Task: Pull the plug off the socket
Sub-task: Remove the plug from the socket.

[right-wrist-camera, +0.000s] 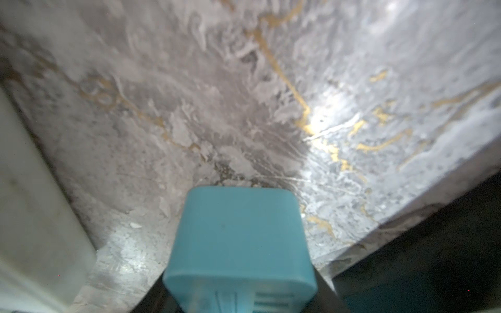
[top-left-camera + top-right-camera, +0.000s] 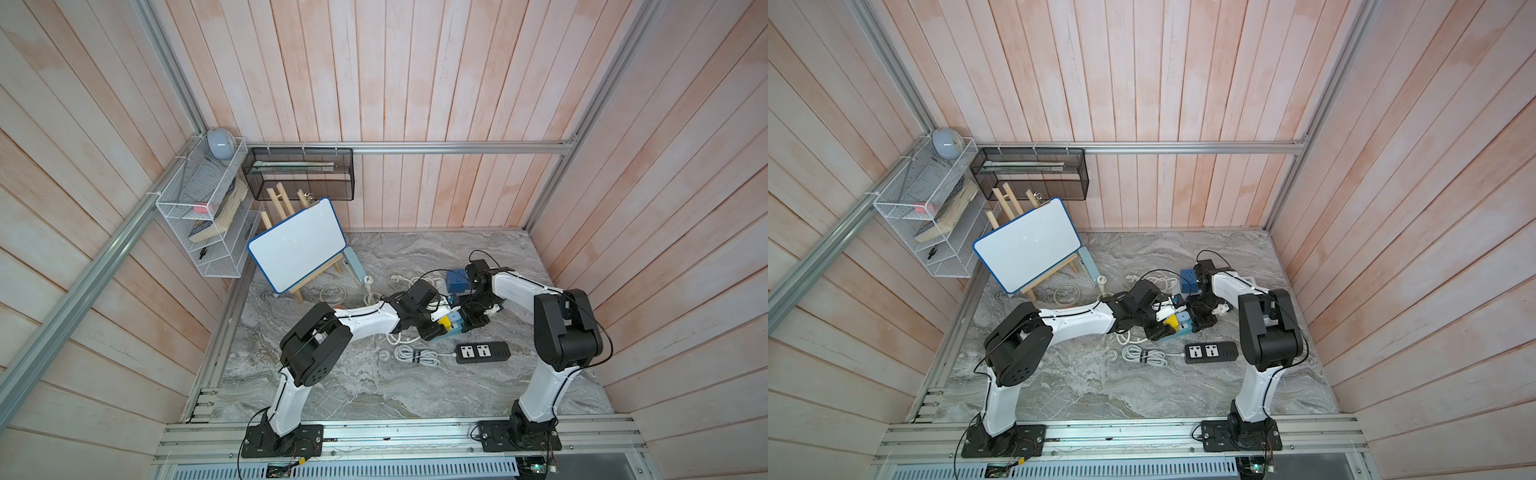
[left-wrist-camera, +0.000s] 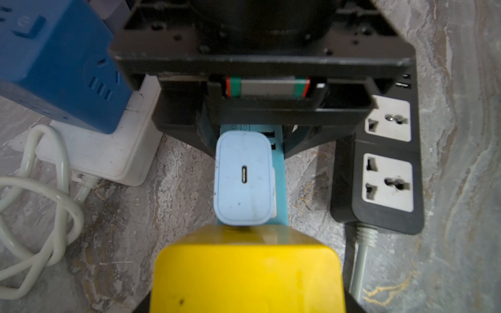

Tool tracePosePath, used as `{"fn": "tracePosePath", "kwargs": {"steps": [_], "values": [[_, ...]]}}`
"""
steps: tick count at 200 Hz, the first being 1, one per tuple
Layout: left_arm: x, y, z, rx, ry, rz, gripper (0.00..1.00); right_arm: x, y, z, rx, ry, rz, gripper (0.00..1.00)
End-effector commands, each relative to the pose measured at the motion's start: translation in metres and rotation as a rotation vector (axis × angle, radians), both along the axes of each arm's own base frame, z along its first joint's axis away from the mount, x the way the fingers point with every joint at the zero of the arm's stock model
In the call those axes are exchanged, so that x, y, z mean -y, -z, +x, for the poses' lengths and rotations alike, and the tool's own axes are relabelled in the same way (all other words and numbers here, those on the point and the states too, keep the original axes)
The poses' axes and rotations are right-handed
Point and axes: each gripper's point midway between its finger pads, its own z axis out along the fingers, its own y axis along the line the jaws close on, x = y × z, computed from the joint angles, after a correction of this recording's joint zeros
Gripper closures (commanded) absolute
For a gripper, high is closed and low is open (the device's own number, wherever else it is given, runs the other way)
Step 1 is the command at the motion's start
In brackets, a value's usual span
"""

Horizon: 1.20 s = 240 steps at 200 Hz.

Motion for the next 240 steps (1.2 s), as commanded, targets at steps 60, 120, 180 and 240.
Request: {"fn": "tracePosePath", "kwargs": {"steps": [60,120,180,240], "values": [[0.015,-0.050,-0.008,0.222,0.019,-0.009,1.00,0.023,0.020,-0.024,-0.126,0.035,-0.138,1.00],[0.018,-0.060,-0.016,0.120,0.031,-0.056,1.00,0.026,0.026,-0.024,-0.132,0.035,-0.159,1.00],[0.012,-0.072,-0.018,0.067,0.015,-0.085,1.00,0.022,0.028,-0.020,-0.118,0.037,-0.136,1.00],[-0.021,-0.090,-0.004,0.013,-0.132,-0.084,1.00,0.013,0.026,-0.014,-0.092,0.030,-0.084,1.00]]}}
